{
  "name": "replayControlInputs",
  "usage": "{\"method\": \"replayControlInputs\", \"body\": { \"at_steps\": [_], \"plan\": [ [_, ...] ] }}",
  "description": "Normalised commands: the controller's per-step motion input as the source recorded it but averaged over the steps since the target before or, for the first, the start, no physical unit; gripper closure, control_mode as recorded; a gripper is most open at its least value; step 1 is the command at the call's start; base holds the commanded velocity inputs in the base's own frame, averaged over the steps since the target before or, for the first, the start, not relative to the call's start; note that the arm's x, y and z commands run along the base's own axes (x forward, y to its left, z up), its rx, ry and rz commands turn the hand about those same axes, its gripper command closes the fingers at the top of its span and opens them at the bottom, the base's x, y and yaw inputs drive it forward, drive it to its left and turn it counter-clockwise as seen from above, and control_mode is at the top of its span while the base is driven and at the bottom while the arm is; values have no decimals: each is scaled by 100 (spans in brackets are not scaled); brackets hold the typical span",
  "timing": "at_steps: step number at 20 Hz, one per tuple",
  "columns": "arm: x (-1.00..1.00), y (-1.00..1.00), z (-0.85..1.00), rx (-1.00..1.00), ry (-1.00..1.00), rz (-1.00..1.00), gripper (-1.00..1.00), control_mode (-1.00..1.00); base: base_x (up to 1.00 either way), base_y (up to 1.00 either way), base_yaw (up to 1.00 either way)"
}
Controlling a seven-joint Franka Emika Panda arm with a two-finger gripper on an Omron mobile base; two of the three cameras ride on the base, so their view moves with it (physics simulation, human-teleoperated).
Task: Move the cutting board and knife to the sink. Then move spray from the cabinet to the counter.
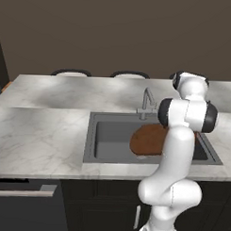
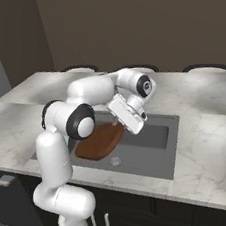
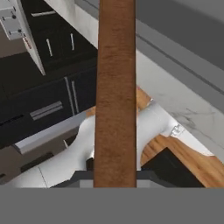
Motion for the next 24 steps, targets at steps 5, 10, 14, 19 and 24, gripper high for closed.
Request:
{"method": "replayControlInputs", "body": {
  "at_steps": [5, 10, 14, 19, 24],
  "plan": [
    [33, 0, -1, 0, -14, 0, 100, -100, 0, 0, 0],
    [17, 0, -4, 0, -16, 2, 100, -100, 0, 0, 0],
    [3, 0, -9, -4, -20, 11, 100, -100, 0, 0, 0],
    [0, 0, -12, -10, -25, 17, 100, -100, 0, 0, 0],
    [4, 0, -7, -11, -26, 17, 100, -100, 0, 0, 0]
  ]
}}
